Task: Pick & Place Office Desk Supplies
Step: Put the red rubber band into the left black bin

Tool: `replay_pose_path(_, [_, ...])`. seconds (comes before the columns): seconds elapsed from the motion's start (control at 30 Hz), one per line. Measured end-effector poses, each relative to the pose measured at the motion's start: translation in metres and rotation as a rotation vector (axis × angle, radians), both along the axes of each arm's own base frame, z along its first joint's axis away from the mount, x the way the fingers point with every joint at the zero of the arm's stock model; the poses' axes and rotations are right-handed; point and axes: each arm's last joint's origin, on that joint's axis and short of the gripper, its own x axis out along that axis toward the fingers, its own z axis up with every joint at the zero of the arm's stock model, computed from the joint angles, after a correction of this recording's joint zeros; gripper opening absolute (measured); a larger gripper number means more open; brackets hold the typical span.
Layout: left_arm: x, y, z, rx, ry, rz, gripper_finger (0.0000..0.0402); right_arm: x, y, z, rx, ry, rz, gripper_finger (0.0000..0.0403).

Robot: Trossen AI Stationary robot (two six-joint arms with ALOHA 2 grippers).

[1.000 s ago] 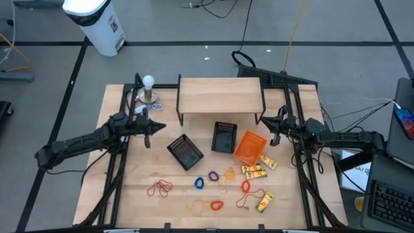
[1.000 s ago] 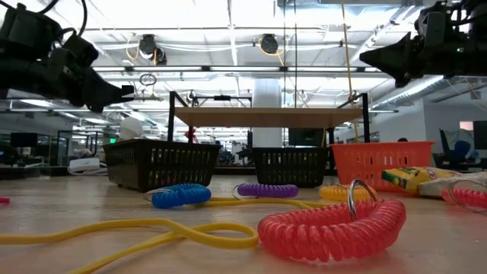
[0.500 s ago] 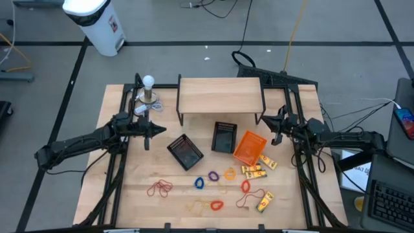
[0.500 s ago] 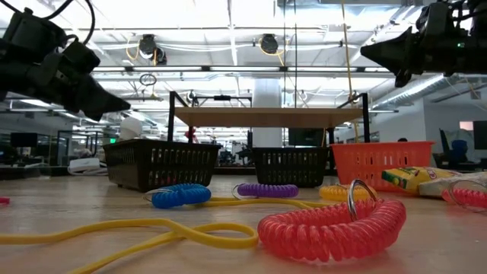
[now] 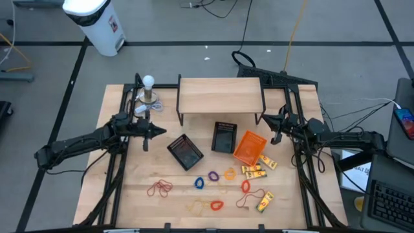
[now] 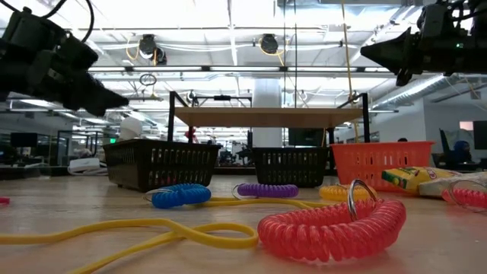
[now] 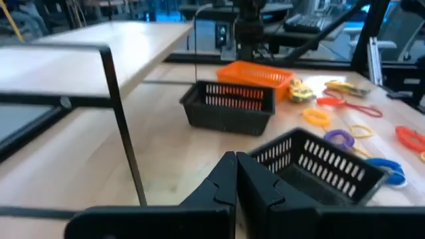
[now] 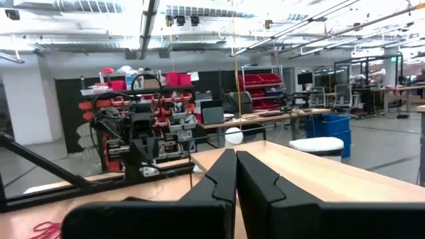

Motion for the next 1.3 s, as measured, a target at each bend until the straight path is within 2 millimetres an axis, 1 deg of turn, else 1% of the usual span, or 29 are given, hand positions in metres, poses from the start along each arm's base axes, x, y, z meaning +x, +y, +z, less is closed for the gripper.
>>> replay_pose_path(0.17, [-0.001, 0.000, 0.005, 0.010, -0.046, 0.013, 0.0002, 0.000, 0.000, 0.000, 0.026, -0.010, 0.007, 0.0000])
replay_pose_path(0.33, [0.000, -0.004, 0.005, -0.057, -0.054, 0.052, 0.0001, 0.000, 0.000, 0.000, 0.068, -0.025, 0.019, 0.0000])
replay_pose_path(0.47, [0.003, -0.010, 0.004, -0.090, -0.042, 0.107, 0.0001, 0.000, 0.000, 0.000, 0.088, -0.033, 0.025, 0.0000])
replay_pose_path(0.67, [0.004, -0.019, 0.003, -0.014, -0.028, 0.223, 0.0001, 0.000, -0.001, -0.001, 0.107, -0.027, 0.000, 0.0000])
replay_pose_path(0.77, [0.005, -0.021, 0.003, -0.010, -0.028, 0.227, 0.0001, 0.002, -0.001, -0.002, 0.112, -0.015, 0.007, 0.0000])
replay_pose_path(0.87, [0.005, -0.021, 0.003, -0.010, -0.028, 0.224, 0.0002, 0.004, -0.001, -0.005, 0.130, 0.024, 0.008, 0.0000])
replay_pose_path(0.93, [0.005, -0.021, 0.004, -0.010, -0.034, 0.224, 0.0006, 0.007, -0.001, -0.011, 0.140, 0.102, 0.003, 0.0000])
replay_pose_path(0.97, [0.005, -0.021, 0.004, -0.009, -0.035, 0.224, 0.0009, 0.009, -0.001, -0.010, 0.144, 0.152, 0.001, 0.0000])
replay_pose_path(1.1, [0.005, -0.021, 0.004, -0.009, -0.035, 0.224, 0.0015, 0.014, -0.002, 0.013, 0.148, 0.193, 0.004, 0.0000])
replay_pose_path(1.2, [0.005, -0.021, 0.004, -0.009, -0.035, 0.224, 0.0014, 0.019, -0.001, 0.018, 0.162, 0.282, 0.037, 0.0000])
replay_pose_path(1.3, [0.005, -0.021, 0.004, -0.009, -0.036, 0.224, 0.0009, 0.024, 0.002, 0.031, 0.169, 0.317, 0.075, 0.0000])
